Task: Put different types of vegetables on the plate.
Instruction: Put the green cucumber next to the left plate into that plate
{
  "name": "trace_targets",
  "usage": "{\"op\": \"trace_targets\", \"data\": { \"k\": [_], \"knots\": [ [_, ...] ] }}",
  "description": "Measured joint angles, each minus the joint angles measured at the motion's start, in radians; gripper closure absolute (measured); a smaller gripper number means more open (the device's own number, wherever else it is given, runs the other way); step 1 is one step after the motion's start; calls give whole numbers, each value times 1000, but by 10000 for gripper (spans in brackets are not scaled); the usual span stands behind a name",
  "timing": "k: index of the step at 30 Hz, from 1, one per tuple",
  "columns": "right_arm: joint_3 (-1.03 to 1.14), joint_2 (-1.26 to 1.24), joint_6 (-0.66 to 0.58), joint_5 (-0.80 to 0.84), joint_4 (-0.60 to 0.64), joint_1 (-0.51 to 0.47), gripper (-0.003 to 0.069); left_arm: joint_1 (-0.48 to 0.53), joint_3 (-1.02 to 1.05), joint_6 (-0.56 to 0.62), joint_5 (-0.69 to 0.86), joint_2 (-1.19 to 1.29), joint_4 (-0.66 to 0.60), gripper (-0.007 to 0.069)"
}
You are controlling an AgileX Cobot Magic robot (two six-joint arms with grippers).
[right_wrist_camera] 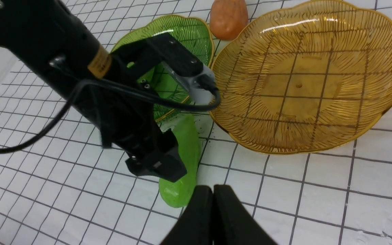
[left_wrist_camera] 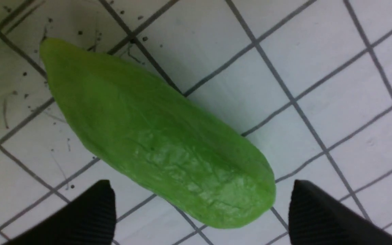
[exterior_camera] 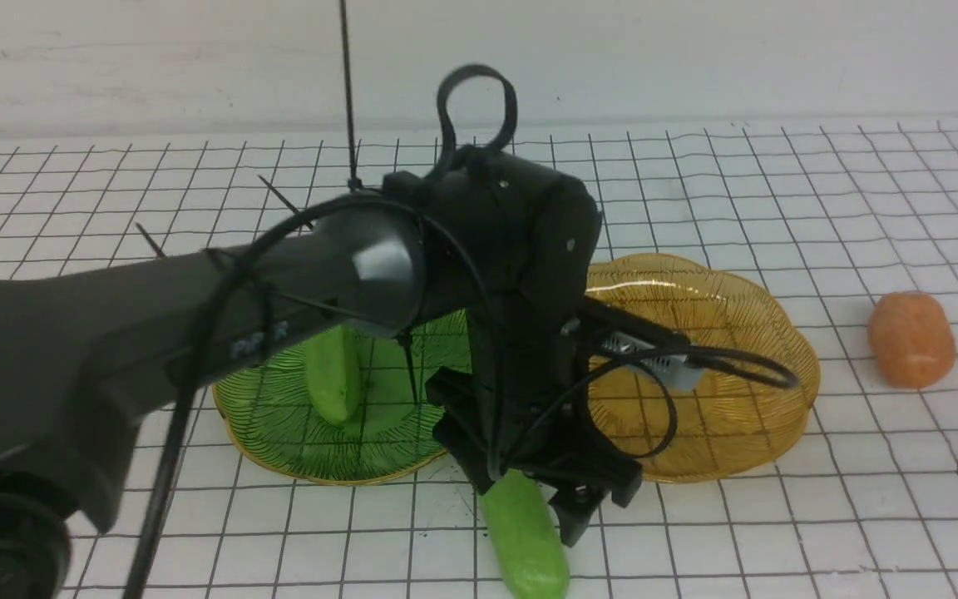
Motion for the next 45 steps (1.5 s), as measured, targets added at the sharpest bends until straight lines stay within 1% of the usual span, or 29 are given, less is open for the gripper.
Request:
{"op": "trace_targets", "data": {
  "k": [2,8,12,13,14,15,19,24,29,33,35,37,41,45],
  "knots": [
    [0,0,0,0,0,0,673,0,0,-44,0,19,7,-54],
    [0,0,-1,0,0,0,673,0,-1,-119,-2,65,25,-58],
    [0,0,-15,0,0,0,673,0,-1,-126,-6,82,26,-53],
    [0,0,-20,0,0,0,673,0,-1,-126,-10,89,25,-45],
    [0,0,-28,1,0,0,673,0,-1,-134,-15,104,26,-3],
    [0,0,-30,1,0,0,673,0,-1,-135,-16,106,26,11],
    [0,0,-35,7,0,0,673,0,-23,-152,-14,115,38,218],
    [0,0,-38,7,0,0,673,0,-95,-146,-9,74,59,205],
    [0,0,-38,7,-12,0,673,15,-125,-87,-8,-48,61,205],
    [0,0,-38,9,-15,0,673,103,-122,-73,3,-161,63,205],
    [0,0,-38,10,-15,0,673,132,-122,-73,4,-171,71,205],
    [0,0,-39,10,-15,0,673,196,-120,-73,4,-175,72,205],
    [0,0,-39,10,-16,0,673,287,-119,-73,6,-149,53,205],
    [0,0,-30,-8,-36,0,673,318,-119,-72,5,-104,35,205]
  ]
}}
